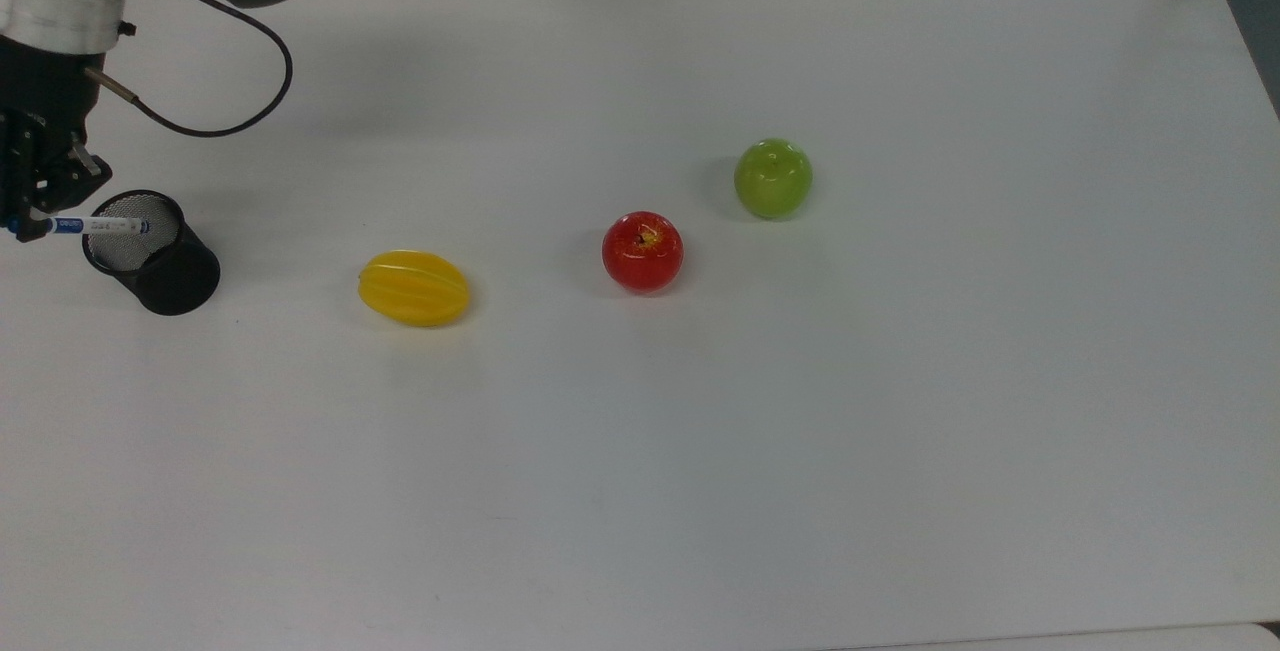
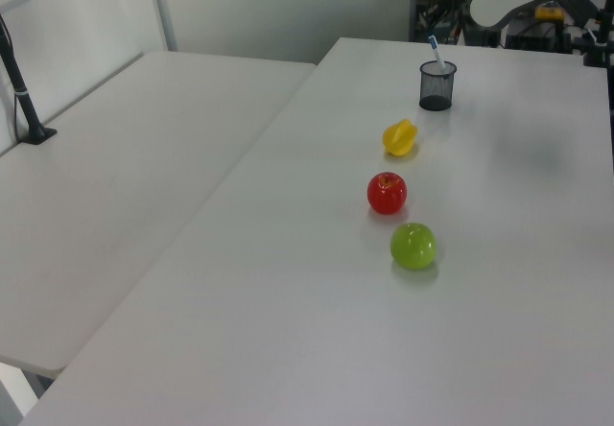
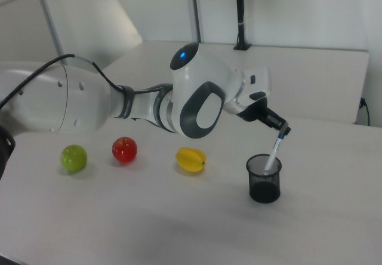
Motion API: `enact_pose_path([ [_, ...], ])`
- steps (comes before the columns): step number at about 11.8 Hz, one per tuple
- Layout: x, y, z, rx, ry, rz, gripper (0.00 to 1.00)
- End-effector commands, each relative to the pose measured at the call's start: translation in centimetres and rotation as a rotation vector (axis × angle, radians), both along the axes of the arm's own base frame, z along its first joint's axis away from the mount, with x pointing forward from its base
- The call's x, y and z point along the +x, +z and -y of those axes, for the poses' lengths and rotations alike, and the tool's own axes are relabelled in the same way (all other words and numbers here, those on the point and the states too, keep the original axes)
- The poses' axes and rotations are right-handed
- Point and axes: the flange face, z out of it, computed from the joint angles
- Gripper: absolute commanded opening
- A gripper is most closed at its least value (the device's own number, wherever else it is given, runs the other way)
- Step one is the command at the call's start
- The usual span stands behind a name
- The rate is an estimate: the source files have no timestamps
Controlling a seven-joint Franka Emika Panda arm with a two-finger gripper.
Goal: Take marker pen
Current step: 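Carry the marker away from the cup toward the fruits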
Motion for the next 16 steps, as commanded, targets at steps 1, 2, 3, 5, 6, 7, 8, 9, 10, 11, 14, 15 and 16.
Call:
enact_pose_path([
  [1,-0.8,3.1,-0.3,0.053,-0.033,0.07,0.1],
  [2,-1.1,4.4,-0.2,0.061,-0.041,0.092,0.1],
  [3,-1.4,5.5,-0.2,0.075,-0.05,0.116,0.1],
  [5,-2.5,8.3,-0.6,0.11,-0.067,0.132,0.1],
  [6,-2.5,8.5,-1.1,0.122,-0.065,0.11,0.1],
  [7,-2.5,8.5,-1.4,0.142,-0.069,0.091,0.1],
  [8,-2.8,9.2,-1.8,0.174,-0.076,0.086,0.1],
  [9,-3.1,9.7,-2.8,0.227,-0.078,0.054,0.1],
  [10,-3.3,9.8,-3.5,0.252,-0.073,0.01,0.1],
  [11,-3.6,9.8,-4.8,0.274,-0.048,-0.063,0.1],
  [14,-4.5,9.9,-8.2,0.346,0.081,-0.224,0.11],
  [15,-5.0,10.1,-9.2,0.36,0.116,-0.279,0.11],
  [16,-5.4,9.9,-10.2,0.37,0.151,-0.337,0.11],
])
